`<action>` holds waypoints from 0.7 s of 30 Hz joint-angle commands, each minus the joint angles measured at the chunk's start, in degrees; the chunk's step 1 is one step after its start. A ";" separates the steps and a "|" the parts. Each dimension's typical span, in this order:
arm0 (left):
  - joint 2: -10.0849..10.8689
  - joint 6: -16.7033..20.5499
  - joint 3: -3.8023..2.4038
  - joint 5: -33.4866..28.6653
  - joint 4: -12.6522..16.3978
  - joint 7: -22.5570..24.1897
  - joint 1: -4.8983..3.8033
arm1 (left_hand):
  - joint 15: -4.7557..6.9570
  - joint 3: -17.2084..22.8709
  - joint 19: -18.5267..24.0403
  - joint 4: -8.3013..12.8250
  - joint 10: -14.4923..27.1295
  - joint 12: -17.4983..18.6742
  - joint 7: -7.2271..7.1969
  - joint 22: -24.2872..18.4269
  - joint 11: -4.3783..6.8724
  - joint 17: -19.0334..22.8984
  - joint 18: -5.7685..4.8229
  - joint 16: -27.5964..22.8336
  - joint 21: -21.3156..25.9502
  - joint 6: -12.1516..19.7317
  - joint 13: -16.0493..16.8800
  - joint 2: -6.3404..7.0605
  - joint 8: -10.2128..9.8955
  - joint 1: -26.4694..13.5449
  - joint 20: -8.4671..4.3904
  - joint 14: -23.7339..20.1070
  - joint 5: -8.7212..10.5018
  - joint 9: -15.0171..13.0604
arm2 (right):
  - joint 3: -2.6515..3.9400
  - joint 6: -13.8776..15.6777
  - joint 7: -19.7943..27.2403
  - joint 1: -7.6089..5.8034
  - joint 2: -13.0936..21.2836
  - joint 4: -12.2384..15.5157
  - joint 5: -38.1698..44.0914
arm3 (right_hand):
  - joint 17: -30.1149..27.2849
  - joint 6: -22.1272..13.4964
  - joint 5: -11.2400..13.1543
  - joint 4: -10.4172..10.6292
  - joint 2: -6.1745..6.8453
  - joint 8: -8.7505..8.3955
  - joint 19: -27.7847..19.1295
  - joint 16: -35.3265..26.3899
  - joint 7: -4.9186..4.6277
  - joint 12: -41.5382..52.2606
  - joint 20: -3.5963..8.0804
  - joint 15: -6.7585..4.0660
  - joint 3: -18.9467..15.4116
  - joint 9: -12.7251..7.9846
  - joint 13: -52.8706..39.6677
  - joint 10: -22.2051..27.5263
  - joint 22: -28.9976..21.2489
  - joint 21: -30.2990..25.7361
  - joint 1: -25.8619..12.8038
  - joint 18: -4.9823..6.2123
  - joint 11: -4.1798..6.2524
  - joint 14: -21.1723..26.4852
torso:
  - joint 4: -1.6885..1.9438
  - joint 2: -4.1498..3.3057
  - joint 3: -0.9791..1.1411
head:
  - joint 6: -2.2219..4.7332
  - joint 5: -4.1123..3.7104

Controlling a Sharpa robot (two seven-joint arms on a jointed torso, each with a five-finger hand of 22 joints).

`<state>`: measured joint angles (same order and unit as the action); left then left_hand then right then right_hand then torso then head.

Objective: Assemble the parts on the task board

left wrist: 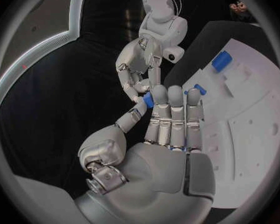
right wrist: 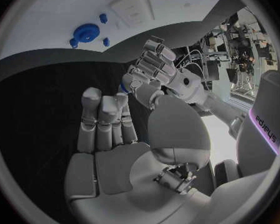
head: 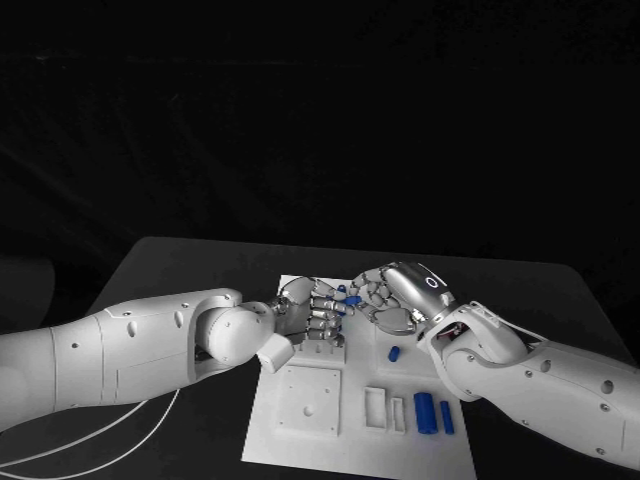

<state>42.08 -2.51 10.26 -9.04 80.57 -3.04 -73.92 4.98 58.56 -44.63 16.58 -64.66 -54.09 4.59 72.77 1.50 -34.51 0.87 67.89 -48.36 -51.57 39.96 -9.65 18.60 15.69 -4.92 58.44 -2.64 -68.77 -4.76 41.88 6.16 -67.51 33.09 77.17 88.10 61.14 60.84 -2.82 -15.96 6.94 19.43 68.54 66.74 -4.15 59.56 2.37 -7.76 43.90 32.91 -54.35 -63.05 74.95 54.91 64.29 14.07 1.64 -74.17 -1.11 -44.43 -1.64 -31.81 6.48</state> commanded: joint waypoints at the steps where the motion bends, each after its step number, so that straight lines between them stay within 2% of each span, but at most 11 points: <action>1: 0.12 -0.26 -0.16 -0.51 -0.16 0.82 -0.15 | -0.01 0.31 0.34 -0.08 0.20 0.30 0.43 -0.11 -0.22 0.10 -0.87 -0.38 0.27 0.08 -0.09 -7.29 -0.43 0.32 -5.32 -0.29 -0.15 0.09 | -0.12 -0.11 -0.38 0.16 0.00 0.10 3.91 | 0.02 0.19 0.02 0.12 -0.42 -0.07 -0.44 -0.13 -0.48 0.09 0.02 0.07 -0.19 0.12 -0.11 0.56 1.01 0.32 0.21 0.93 0.01 0.50 | 0.07 -0.01 -0.02 | -0.04 0.01; 6: 0.13 -0.27 -0.16 -0.30 -0.29 1.12 -0.14 | -0.10 -0.53 0.28 0.08 0.14 0.33 0.56 -0.23 -0.34 0.22 -0.87 -0.29 0.19 0.02 -0.20 -7.00 -0.64 -0.67 -5.12 -0.19 -0.12 0.29 | -0.13 0.09 -0.62 0.17 -0.07 0.08 4.68 | 0.08 0.39 0.02 0.05 -0.35 -0.04 -0.41 0.01 -0.45 0.28 -0.04 0.09 -0.17 0.14 -0.25 0.63 1.07 0.49 0.47 0.93 0.02 0.43 | -0.02 0.02 -0.02 | -0.01 -0.05; 10: 0.10 -0.50 -0.16 -0.35 -0.33 1.19 -0.14 | -0.14 -1.46 0.35 0.27 0.12 0.28 0.59 -0.25 -0.38 0.32 -0.87 -0.20 0.07 0.00 -0.24 -5.58 -0.76 -1.80 -5.03 -0.17 -0.12 0.39 | -0.14 0.13 -0.81 0.17 -0.10 0.00 5.01 | 0.12 0.58 0.02 0.04 -0.23 -0.01 -0.33 0.16 -0.40 0.44 -0.10 0.09 -0.10 0.16 -0.35 0.63 1.10 0.67 0.67 0.93 0.06 0.30 | -0.02 0.03 -0.05 | 0.06 -0.09; 13: 0.07 -0.52 -0.16 -0.35 -0.31 1.13 -0.13 | -0.16 -1.81 0.35 0.26 0.11 0.27 0.61 -0.24 -0.39 0.33 -0.87 -0.18 0.03 -0.02 -0.25 -5.07 -0.77 -2.08 -5.00 -0.17 -0.11 0.40 | -0.14 0.15 -0.90 0.17 -0.11 -0.06 5.01 | 0.13 0.61 0.02 0.05 -0.22 -0.01 -0.31 0.18 -0.40 0.46 -0.11 0.08 -0.09 0.16 -0.36 0.63 1.10 0.70 0.69 0.93 0.07 0.28 | 0.01 0.01 -0.05 | 0.07 -0.13; 15: 0.07 -0.57 -0.16 -0.34 -0.35 1.06 -0.13 | -0.22 -3.27 0.29 0.25 0.11 0.25 0.68 -0.23 -0.47 0.37 -0.87 -0.15 -0.08 -0.03 -0.26 -3.66 -0.80 -3.05 -4.86 -0.17 -0.07 0.41 | -0.14 0.14 -0.93 0.17 -0.18 -0.14 5.01 | 0.14 0.68 0.02 0.06 -0.19 0.00 -0.27 0.24 -0.38 0.52 -0.13 0.08 -0.05 0.17 -0.40 0.61 1.11 0.77 0.76 0.93 0.09 0.22 | 0.01 0.01 -0.04 | 0.10 -0.13; 21: 0.05 -0.70 -0.16 -0.22 -0.39 0.89 -0.13 | -0.17 -4.42 0.59 0.35 0.23 0.20 0.58 -0.17 -0.37 0.49 -0.84 -0.08 -0.24 0.01 -0.29 -2.88 -0.87 -2.75 -5.08 -0.30 -0.12 0.40 | -0.14 0.29 -0.96 0.17 -0.21 -0.11 4.90 | 0.15 0.79 0.02 0.09 -0.13 0.00 -0.20 0.32 -0.35 0.61 -0.17 0.06 0.04 0.17 -0.44 0.59 1.12 0.88 0.84 0.93 0.12 0.12 | 0.01 -0.02 0.01 | 0.06 -0.14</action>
<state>42.15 -2.60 10.26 -9.02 80.22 -3.12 -73.90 4.98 54.39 -44.56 17.01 -64.59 -54.09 4.99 72.60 1.43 -34.06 0.87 67.89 -48.36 -51.58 39.74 -8.93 17.92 12.92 -4.88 58.44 -2.65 -68.40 -4.79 42.38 5.22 -67.50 32.90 77.01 91.94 61.20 60.83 -2.82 -15.96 6.64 19.07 68.54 66.77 -4.16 59.85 2.35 -7.58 43.90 33.02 -54.73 -62.65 74.92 55.56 64.59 14.09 1.64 -74.01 -1.11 -44.41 -1.66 -31.70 6.33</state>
